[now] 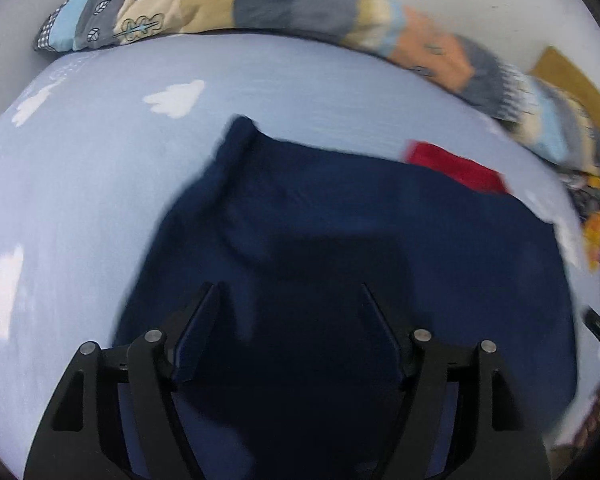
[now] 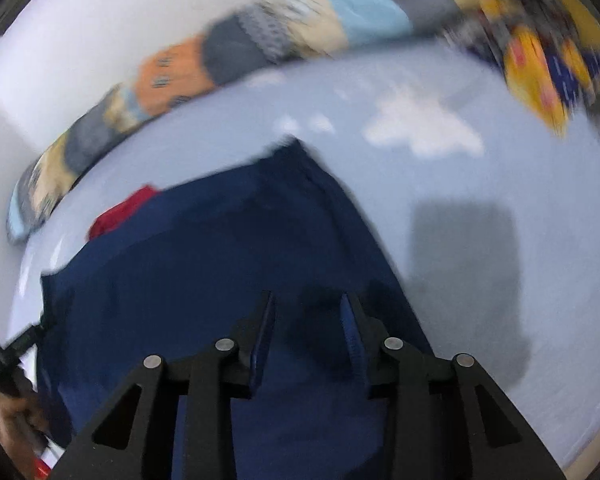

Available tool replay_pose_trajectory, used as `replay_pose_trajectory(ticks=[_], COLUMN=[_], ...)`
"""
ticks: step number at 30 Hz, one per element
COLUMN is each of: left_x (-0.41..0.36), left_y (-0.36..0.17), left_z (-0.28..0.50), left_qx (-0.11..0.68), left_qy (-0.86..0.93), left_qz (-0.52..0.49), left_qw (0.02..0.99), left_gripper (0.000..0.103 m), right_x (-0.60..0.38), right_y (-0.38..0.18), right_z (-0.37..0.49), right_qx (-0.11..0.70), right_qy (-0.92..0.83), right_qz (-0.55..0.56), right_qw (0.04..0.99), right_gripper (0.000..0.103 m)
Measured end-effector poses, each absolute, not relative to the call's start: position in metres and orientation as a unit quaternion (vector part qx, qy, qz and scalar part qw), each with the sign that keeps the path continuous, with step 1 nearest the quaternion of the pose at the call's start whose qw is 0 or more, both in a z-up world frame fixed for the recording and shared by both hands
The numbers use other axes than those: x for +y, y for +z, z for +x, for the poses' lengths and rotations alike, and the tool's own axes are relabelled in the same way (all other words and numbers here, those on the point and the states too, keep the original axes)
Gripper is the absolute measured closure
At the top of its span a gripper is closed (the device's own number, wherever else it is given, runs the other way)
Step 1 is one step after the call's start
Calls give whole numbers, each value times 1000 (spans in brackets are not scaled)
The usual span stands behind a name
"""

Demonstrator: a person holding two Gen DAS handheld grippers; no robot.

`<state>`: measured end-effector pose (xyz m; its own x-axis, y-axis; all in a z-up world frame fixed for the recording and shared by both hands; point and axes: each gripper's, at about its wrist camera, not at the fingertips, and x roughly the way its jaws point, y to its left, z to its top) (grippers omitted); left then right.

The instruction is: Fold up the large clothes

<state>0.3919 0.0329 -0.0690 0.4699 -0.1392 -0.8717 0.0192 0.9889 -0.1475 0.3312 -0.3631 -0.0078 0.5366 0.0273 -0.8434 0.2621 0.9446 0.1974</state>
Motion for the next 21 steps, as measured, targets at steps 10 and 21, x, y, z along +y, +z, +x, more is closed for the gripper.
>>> replay_pose_trajectory(ticks=[10, 21], left_x=[17, -2], left_y=[-74, -51], left_z=[304, 272], left_qx=[557, 517], left_qy=[-73, -87], left_qz=[-39, -17], left_qw=[827, 851], left_gripper=[32, 32], right_x=[-271, -311], right_y=[-2, -6], right_z=[262, 197], right_qx=[487, 468], right_qy=[33, 42], right_qz=[118, 233], right_qw=[865, 851], right_gripper=[66, 62])
